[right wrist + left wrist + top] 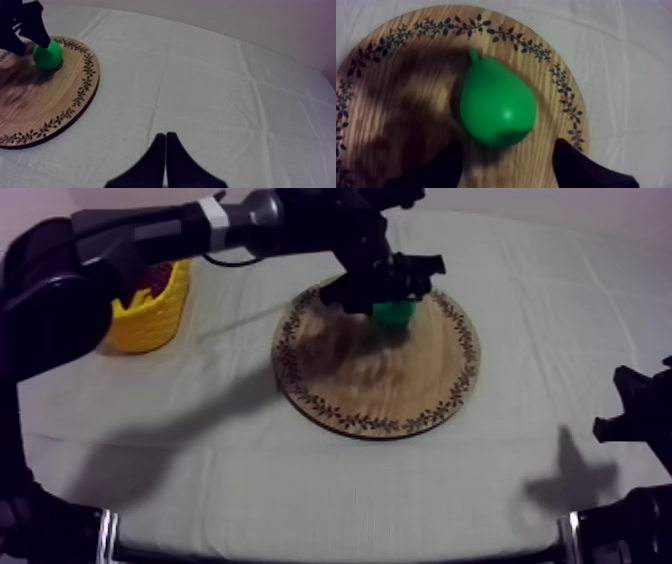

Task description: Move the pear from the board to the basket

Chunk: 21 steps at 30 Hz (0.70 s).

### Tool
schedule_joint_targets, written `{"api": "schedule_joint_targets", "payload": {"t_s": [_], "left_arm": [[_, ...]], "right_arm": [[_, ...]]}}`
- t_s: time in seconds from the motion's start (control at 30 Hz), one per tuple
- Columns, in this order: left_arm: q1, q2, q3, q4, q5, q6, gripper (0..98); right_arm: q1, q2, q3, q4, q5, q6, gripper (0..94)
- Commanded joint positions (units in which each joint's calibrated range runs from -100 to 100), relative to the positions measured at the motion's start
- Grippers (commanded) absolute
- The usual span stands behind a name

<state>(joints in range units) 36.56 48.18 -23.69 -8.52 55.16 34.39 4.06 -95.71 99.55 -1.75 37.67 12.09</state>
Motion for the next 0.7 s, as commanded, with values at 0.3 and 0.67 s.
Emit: {"api": "schedule_joint_targets", "payload": {"t_s": [0.3,0.67], "left_arm": [[-0.2,7.3,-5.9,-3.13,0.0,0.7,64.5],[-0.8,10.0,-9.3,-5.88,0.0,2.6,65.8]], "right_arm": [[0.0,0.0,0.0,0.0,0.0,0.0,0.3],[0.0,0.0,0.0,0.0,0.0,0.0,0.3]]}}
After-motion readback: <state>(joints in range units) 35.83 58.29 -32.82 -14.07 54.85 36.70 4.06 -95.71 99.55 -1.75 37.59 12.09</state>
